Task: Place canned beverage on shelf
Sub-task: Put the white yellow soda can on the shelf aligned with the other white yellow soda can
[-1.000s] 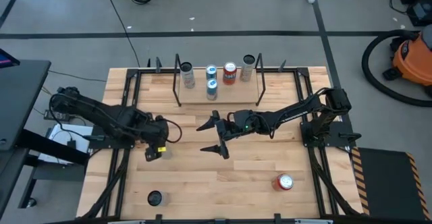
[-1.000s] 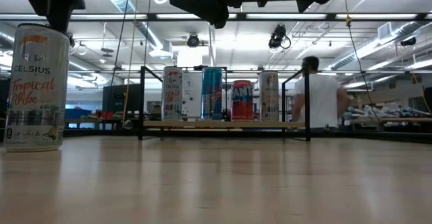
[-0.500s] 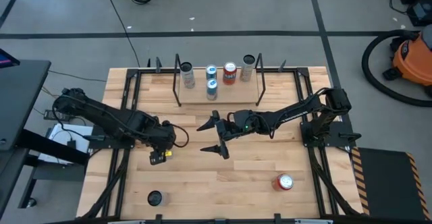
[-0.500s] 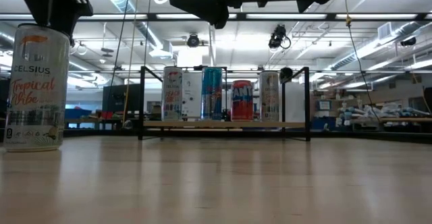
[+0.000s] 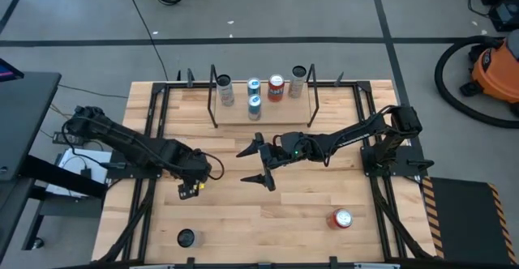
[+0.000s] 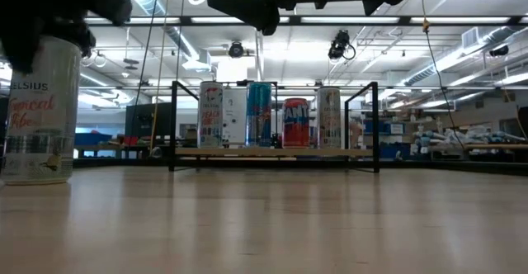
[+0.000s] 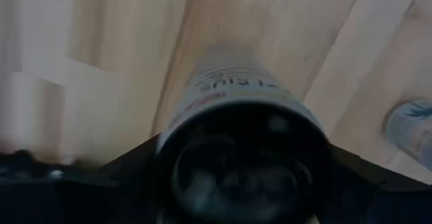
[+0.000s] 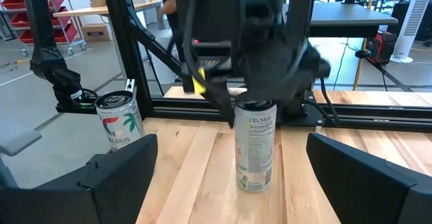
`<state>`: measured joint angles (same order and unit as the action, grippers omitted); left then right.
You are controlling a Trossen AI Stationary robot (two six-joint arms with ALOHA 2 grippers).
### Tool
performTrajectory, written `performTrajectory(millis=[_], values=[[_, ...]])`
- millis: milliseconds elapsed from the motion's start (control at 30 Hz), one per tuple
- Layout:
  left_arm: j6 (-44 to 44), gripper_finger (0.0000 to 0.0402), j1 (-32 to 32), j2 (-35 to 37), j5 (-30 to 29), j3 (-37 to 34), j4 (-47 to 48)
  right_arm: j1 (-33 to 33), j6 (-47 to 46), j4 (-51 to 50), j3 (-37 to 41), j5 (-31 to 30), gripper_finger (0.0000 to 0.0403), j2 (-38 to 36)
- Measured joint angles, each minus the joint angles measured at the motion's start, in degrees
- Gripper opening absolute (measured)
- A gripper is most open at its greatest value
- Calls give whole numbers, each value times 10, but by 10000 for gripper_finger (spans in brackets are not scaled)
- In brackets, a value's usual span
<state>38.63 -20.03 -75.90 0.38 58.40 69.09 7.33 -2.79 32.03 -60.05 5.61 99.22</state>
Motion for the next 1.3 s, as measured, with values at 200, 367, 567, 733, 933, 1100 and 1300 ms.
performTrajectory(millis=[200,367,567,733,933,1100,1300], values=[[-6,300,0,2,19,-50,-69,0,0,0,0,0,389,0],[-21,300,0,3,20,-51,-90,0,0,0,0,0,389,0],[-33,300,0,3,10,-51,-100,0,0,1,0,0,389,0],[-49,295,0,3,-2,-51,-118,0,0,1,0,0,389,0],[-83,269,0,3,-2,-51,-124,0,0,-7,0,-20,389,0],[-96,260,0,3,-2,-51,-126,0,0,-18,0,-20,389,0],[-123,261,10,3,0,-31,-129,0,-5,-26,0,-21,389,0]])
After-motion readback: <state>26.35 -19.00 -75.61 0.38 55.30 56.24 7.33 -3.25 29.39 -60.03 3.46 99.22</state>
